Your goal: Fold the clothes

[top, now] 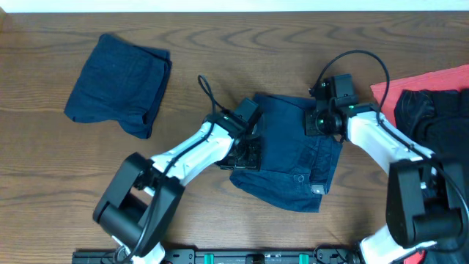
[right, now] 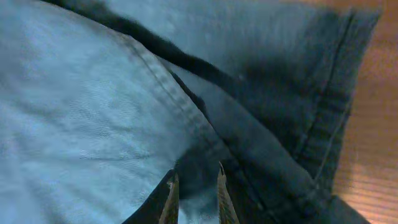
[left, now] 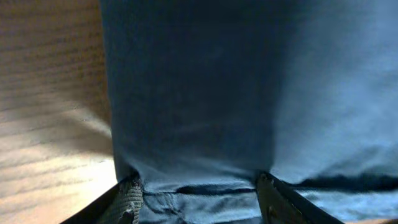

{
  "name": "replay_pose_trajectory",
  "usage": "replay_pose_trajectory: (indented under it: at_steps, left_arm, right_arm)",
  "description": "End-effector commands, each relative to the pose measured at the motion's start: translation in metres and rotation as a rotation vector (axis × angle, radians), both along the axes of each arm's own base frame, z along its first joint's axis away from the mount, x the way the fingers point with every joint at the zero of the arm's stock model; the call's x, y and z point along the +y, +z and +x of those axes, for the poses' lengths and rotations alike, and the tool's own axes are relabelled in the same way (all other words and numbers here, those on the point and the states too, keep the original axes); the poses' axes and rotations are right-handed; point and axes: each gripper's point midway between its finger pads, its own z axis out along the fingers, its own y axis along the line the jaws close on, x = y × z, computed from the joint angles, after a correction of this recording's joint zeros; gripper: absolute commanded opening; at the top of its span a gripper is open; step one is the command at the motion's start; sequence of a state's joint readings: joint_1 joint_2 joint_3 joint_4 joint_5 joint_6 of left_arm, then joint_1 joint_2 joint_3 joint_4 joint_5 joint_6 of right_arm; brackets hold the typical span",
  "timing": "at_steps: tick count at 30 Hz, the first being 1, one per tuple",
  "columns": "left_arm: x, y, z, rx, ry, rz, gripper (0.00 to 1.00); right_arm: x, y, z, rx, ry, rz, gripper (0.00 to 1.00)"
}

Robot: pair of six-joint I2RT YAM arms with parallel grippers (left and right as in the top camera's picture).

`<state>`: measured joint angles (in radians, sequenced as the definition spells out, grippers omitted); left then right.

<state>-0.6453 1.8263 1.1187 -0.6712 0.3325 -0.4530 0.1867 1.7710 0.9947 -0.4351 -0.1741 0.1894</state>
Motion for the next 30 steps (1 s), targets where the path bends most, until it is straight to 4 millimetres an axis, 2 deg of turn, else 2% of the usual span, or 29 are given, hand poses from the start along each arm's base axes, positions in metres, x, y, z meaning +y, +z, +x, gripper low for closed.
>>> replay_pose_trajectory:
  at_steps: [1,3,6,8,10,13,16,19,21,23,26,30]
  left_arm:
    - [0.003,-0.011,-0.001,0.019,0.013,0.025,0.61]
    - [0.007,-0.018,0.004,-0.004,0.001,0.053,0.61]
    - [0.014,-0.027,0.028,-0.099,-0.007,0.091,0.61]
    - [0.011,-0.026,0.051,-0.181,-0.040,0.052,0.61]
    - [0.013,-0.021,0.077,-0.268,-0.053,0.012,0.61]
    - [0.017,0.002,0.105,-0.317,-0.075,-0.072,0.61]
    - [0.032,0.035,0.120,-0.293,-0.037,-0.118,0.61]
    - [0.045,0.070,0.114,-0.242,-0.013,-0.140,0.62]
    - [0.046,0.089,0.100,-0.203,-0.013,-0.166,0.63]
    - [0.044,0.099,0.082,-0.164,-0.023,-0.183,0.65]
    - [0.037,0.096,0.055,-0.092,-0.062,-0.159,0.65]
    - [0.017,0.067,0.016,-0.011,-0.142,-0.131,0.59]
  right_arm:
    - [-0.028,-0.023,-0.008,0.087,-0.168,-0.088,0.18]
    - [-0.046,-0.034,-0.020,0.156,-0.276,-0.140,0.13]
    - [-0.057,-0.039,-0.050,0.293,-0.388,-0.153,0.08]
    - [-0.058,-0.039,-0.071,0.384,-0.436,-0.161,0.07]
    - [-0.051,-0.038,-0.087,0.462,-0.432,-0.132,0.07]
    - [-0.033,-0.034,-0.096,0.511,-0.371,-0.047,0.08]
    - [-0.017,-0.024,-0.088,0.477,-0.294,0.043,0.11]
    - [-0.001,-0.005,-0.073,0.377,-0.177,0.139,0.13]
    - [0.007,0.011,-0.062,0.296,-0.117,0.180,0.13]
    - [0.008,0.023,-0.052,0.226,-0.097,0.191,0.13]
    - [0.009,0.032,-0.041,0.160,-0.088,0.198,0.12]
    - [0.001,0.027,-0.020,0.080,-0.104,0.148,0.08]
